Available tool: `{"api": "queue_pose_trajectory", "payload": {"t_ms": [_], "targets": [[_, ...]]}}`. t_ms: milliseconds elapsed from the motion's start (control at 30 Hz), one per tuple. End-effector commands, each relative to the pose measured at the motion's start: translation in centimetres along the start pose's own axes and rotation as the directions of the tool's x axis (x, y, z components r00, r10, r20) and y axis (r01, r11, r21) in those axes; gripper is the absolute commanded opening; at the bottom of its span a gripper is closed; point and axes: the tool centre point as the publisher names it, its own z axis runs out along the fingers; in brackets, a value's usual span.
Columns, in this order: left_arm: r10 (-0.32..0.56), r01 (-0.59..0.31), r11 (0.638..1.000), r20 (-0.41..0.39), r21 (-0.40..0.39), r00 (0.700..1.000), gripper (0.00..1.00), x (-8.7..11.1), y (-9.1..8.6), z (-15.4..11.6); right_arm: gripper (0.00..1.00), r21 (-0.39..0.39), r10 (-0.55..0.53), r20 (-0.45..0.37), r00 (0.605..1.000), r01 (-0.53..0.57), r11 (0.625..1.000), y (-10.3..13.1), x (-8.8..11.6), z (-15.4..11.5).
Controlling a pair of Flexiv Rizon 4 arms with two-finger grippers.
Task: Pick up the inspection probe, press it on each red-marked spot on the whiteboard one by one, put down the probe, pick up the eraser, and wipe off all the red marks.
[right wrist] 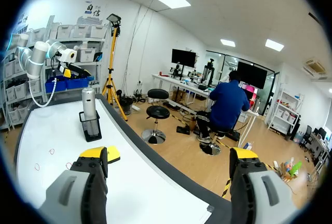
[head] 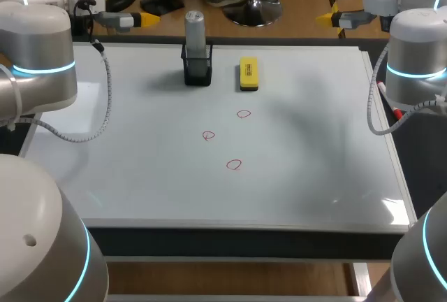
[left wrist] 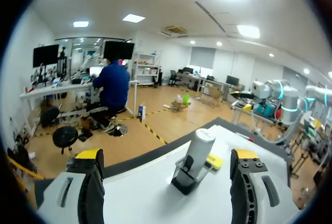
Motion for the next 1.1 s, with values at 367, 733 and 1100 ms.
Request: {"api": "queue_pose_trajectory", "payload": {"t_ms": [367,733,1100], "targets": [[0.253,-0.17,0.96,-0.431,0.221,0.866,1.0,1.2,-2.1,2.3,1.0,0.0,0.0,0.0,1.0,0.0,1.0,0.0,0.0,0.0],[0.321,-0.172,0.942,-0.623,0.288,0.713,1.0,3.6,-1.3,3.5,1.0,0.0,0.0,0.0,1.0,0.0,1.0,0.0,0.0,0.0],[0.312,-0.16,0.947,-0.683,0.277,0.66,1.0,5.2,0.7,6.1,1.0,0.0,0.0,0.0,1.0,0.0,1.0,0.0,0.0,0.0]]}}
